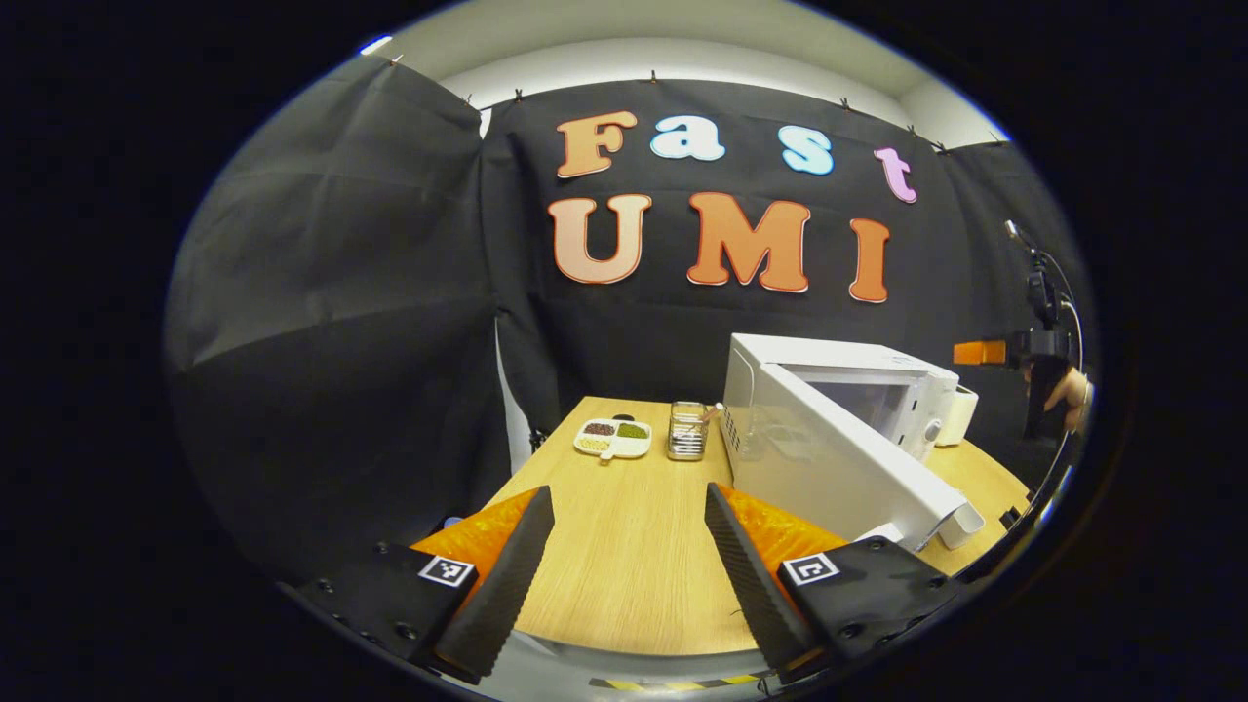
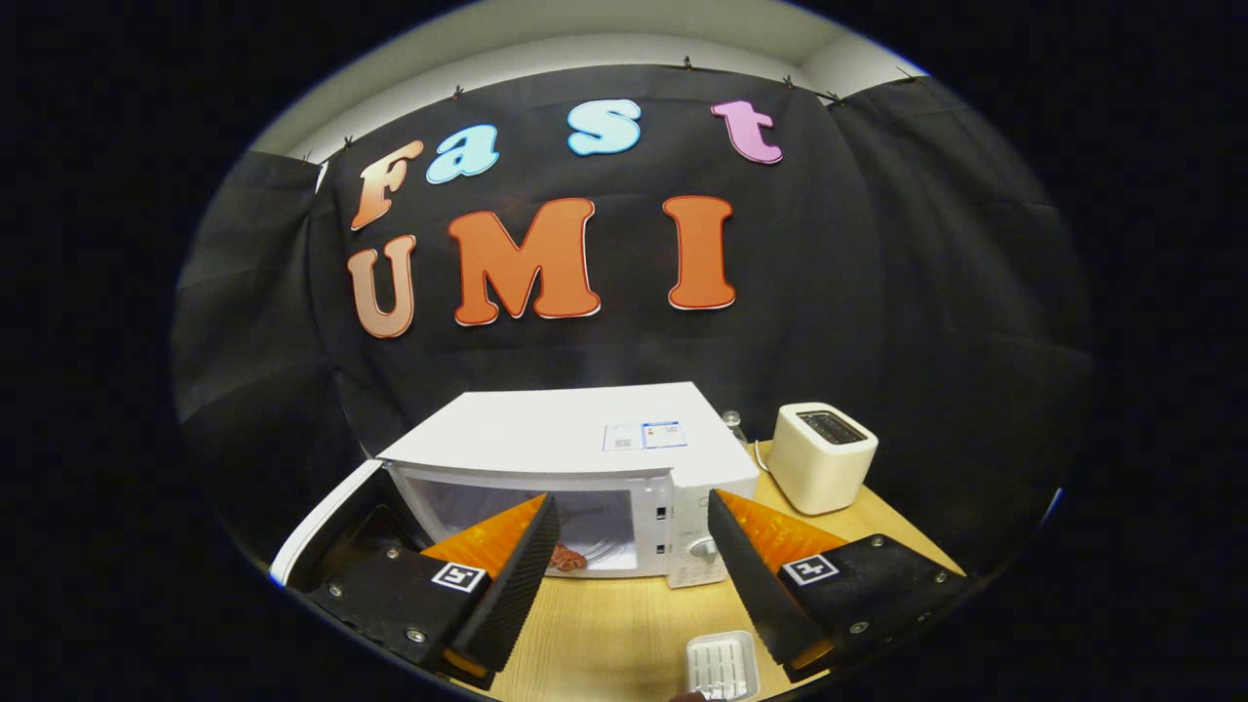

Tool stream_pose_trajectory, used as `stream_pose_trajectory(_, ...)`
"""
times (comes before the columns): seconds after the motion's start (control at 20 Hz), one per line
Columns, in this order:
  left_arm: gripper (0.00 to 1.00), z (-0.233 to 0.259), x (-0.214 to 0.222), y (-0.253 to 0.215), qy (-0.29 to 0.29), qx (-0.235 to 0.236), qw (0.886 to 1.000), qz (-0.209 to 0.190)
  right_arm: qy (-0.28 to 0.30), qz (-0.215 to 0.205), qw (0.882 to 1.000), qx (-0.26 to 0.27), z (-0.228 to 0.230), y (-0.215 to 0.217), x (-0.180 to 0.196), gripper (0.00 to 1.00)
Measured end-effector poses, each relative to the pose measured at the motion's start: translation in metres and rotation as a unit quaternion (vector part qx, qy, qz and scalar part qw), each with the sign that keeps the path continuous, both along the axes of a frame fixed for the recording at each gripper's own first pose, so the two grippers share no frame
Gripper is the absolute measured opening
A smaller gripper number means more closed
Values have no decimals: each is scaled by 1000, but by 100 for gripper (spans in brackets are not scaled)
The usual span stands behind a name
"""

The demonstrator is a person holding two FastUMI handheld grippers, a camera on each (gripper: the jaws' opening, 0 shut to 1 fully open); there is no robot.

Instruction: Open the microwave oven with the left hand, put the food in, and close the microwave oven.

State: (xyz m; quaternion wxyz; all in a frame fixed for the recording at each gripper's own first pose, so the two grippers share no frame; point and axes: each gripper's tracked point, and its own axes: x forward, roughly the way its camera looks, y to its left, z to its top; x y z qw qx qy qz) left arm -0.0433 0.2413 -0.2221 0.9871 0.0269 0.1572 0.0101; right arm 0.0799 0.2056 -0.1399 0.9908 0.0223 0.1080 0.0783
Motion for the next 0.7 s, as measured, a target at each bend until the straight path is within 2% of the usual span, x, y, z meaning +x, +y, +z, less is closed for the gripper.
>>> stream_pose_trajectory(0.05,96,-6,0,-4,8,-2,1000,-6,1,-8,1000,-6,7,-14,-5,95)
stream_pose_trajectory(0.1,76,-9,0,2,10,9,1000,9,-2,-18,1000,-14,15,-28,-11,95)
stream_pose_trajectory(0.25,17,-14,2,3,10,39,999,10,-19,-37,999,-17,46,-58,-24,95)
stream_pose_trajectory(0.3,6,-11,4,-6,-1,39,999,2,-24,-41,999,-15,54,-65,-28,95)
stream_pose_trajectory(0.4,4,-14,5,-28,-9,21,999,-26,-29,-47,998,-10,68,-77,-34,95)
stream_pose_trajectory(0.7,4,-40,9,-57,15,7,999,-50,-41,-61,997,-28,86,-97,-48,95)
